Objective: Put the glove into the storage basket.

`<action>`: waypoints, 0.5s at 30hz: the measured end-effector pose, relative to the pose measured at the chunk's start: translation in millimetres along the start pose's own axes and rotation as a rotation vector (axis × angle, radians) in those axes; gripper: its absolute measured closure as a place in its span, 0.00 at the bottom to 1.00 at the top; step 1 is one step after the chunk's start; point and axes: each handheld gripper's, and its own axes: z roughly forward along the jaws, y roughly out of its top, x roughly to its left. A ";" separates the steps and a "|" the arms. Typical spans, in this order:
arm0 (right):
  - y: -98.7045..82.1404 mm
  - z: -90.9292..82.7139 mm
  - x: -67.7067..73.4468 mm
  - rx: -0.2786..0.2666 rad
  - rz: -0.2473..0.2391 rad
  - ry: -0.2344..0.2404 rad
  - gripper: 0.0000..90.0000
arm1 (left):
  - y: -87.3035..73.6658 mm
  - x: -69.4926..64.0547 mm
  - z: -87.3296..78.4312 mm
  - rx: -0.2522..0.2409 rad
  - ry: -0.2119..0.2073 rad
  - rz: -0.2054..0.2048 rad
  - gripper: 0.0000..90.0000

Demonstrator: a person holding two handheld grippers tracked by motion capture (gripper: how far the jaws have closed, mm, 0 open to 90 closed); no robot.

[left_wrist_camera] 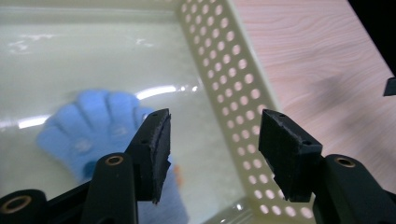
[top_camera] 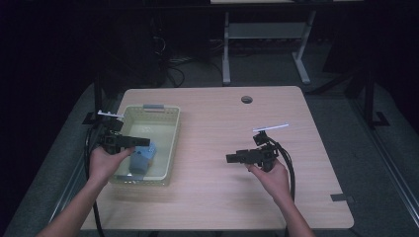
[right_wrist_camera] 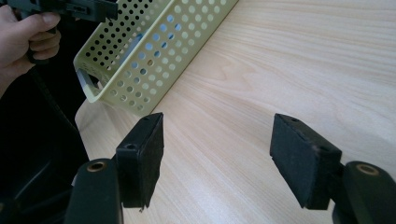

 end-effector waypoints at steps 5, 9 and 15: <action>-1.4 -4.3 -2.3 -0.004 0.008 -0.008 0.37 | 2.3 -7.2 2.9 -0.008 -0.020 0.012 0.45; -3.1 -6.9 -5.3 -0.008 0.010 -0.014 0.37 | 3.9 -12.2 4.3 -0.016 -0.032 0.016 0.44; -5.8 -10.1 -9.1 -0.014 0.021 -0.021 0.36 | 6.4 -19.8 7.9 -0.011 -0.051 0.034 0.42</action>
